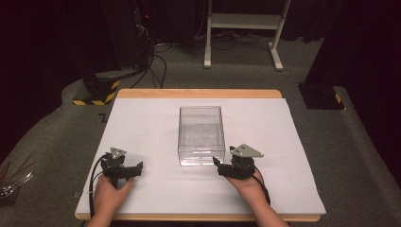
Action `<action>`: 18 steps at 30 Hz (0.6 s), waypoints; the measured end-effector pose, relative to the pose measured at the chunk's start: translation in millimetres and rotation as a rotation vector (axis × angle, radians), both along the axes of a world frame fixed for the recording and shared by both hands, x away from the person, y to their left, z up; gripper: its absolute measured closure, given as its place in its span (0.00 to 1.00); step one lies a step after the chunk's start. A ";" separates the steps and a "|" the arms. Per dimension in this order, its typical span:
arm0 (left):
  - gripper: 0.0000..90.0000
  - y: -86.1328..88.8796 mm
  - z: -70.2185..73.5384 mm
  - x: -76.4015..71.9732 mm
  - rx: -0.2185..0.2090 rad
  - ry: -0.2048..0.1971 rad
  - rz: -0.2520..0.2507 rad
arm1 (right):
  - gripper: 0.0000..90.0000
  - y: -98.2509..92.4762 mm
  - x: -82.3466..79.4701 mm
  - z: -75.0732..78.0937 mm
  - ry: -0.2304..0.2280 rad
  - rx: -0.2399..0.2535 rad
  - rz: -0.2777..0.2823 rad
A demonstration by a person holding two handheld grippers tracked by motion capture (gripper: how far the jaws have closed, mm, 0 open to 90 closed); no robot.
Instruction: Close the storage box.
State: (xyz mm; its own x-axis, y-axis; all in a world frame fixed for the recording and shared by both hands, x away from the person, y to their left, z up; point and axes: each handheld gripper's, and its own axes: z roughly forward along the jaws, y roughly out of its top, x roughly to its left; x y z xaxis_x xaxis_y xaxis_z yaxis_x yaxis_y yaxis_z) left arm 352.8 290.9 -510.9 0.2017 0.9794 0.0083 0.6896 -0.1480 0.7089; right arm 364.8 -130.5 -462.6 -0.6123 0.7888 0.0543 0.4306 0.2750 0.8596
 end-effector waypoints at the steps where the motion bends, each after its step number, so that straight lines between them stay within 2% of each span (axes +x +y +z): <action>1: 0.01 0.0 0.0 0.0 0.000 0.000 0.000 | 0.25 -0.9 -1.5 0.4 0.000 0.004 0.005; 9: 0.01 0.0 0.0 0.0 0.000 0.000 0.000 | 0.27 -12.6 -11.9 3.8 -0.016 -0.001 0.005; 18: 0.01 0.1 0.1 -0.1 0.000 0.001 -0.001 | 0.27 -38.0 -17.5 1.8 -0.021 -0.019 -0.041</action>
State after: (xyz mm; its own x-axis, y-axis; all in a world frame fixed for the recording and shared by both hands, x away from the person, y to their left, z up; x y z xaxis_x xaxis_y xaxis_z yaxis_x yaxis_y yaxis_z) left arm 352.8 290.9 -510.8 0.2022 0.9793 0.0085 0.6903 -0.1487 0.7080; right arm 347.3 -168.5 -460.8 -0.5806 0.8138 0.0263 0.4236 0.2743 0.8633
